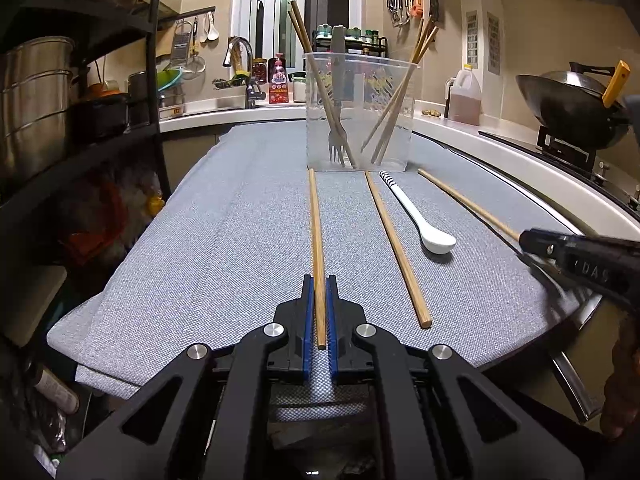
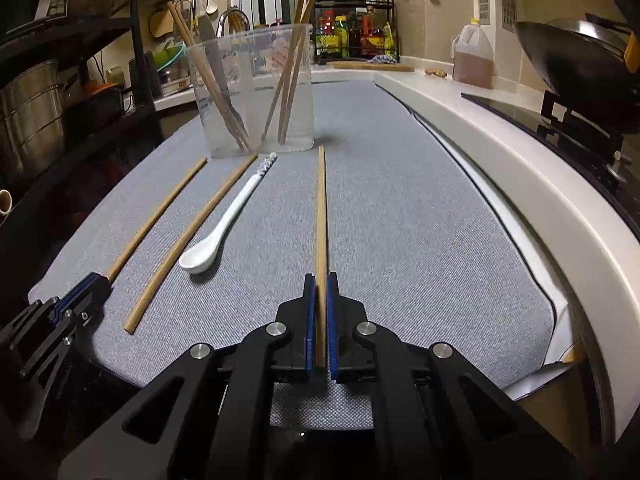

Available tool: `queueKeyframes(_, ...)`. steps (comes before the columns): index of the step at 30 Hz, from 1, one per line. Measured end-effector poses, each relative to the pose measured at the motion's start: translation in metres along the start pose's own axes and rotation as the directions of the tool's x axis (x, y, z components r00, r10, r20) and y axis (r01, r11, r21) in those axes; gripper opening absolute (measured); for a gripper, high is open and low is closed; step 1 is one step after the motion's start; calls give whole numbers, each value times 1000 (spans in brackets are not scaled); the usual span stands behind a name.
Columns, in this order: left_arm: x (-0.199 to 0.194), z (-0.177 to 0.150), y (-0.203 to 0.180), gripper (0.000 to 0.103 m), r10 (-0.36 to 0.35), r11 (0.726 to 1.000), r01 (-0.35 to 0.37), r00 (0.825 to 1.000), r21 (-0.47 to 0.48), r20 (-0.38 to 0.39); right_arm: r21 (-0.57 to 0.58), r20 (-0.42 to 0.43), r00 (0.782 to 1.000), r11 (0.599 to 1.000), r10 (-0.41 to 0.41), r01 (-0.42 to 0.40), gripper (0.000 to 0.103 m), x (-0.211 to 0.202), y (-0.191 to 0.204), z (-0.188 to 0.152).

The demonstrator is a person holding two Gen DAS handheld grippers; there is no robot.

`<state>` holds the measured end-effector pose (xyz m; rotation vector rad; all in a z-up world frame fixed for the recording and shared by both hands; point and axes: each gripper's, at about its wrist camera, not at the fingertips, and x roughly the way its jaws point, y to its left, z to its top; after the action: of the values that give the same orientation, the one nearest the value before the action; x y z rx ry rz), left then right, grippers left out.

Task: Organize utensils
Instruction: 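Close the left gripper on its chopstick while the right gripper holds its chopstick, then lift the left-held chopstick over the container while the right tool carries its chopstick there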

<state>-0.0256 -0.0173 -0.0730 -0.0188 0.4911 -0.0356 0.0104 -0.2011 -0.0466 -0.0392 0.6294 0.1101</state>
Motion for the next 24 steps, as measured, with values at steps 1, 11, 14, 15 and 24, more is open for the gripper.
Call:
queueKeyframes(1,-3,1,1,6,-1,1000,1,1000,0,7,0,10,1000,1000,4,-4,6,-4,0,2)
queueKeyframes(11,-33,20,3,6,-2,1000,1,995,9,98,-30,117,993,1000,11,-7,6,-44,8,27)
queueKeyframes(14,-43,30,3,6,-7,1000,5,991,14,132,-35,160,987,999,12,-7,5,-58,7,38)
queueKeyframes(15,-46,34,3,6,-10,1000,7,990,18,141,-36,174,985,999,14,-8,5,-62,7,42)
queueKeyframes(24,-61,93,11,6,-50,999,47,979,21,197,-6,247,968,999,38,-38,5,-82,-1,90)
